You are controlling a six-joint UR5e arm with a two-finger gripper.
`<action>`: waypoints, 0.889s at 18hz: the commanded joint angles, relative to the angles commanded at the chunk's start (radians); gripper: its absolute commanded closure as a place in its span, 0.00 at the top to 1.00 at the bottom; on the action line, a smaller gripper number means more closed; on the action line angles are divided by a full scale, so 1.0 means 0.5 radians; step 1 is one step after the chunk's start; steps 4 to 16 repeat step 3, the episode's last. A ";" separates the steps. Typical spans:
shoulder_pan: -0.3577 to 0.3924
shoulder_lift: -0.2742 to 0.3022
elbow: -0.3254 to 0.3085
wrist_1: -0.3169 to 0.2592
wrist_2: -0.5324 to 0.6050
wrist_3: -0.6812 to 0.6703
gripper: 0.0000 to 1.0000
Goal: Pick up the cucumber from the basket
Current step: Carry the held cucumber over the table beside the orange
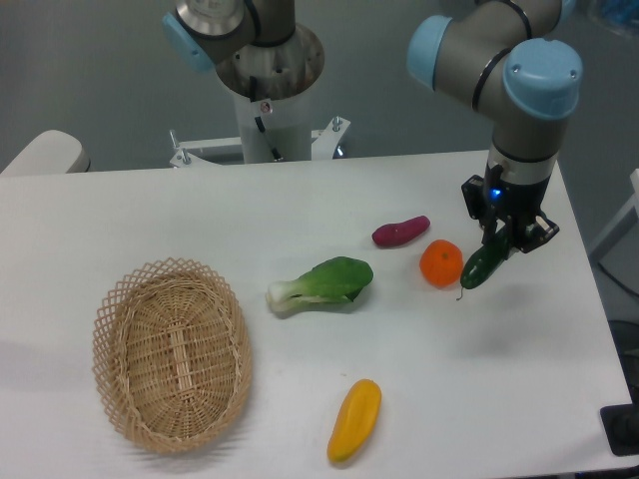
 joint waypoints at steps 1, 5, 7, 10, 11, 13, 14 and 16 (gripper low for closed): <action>0.000 0.000 0.000 0.003 0.000 0.000 0.14; 0.000 0.000 0.000 0.003 0.000 0.000 0.14; 0.000 0.000 0.000 0.003 0.000 0.000 0.14; 0.000 0.000 0.000 0.003 0.000 0.000 0.14; 0.000 0.000 0.000 0.003 0.000 0.000 0.14; 0.000 0.000 0.000 0.003 0.000 0.000 0.14; 0.000 0.000 0.000 0.003 0.000 0.000 0.14; 0.000 0.000 0.000 0.003 0.000 0.000 0.14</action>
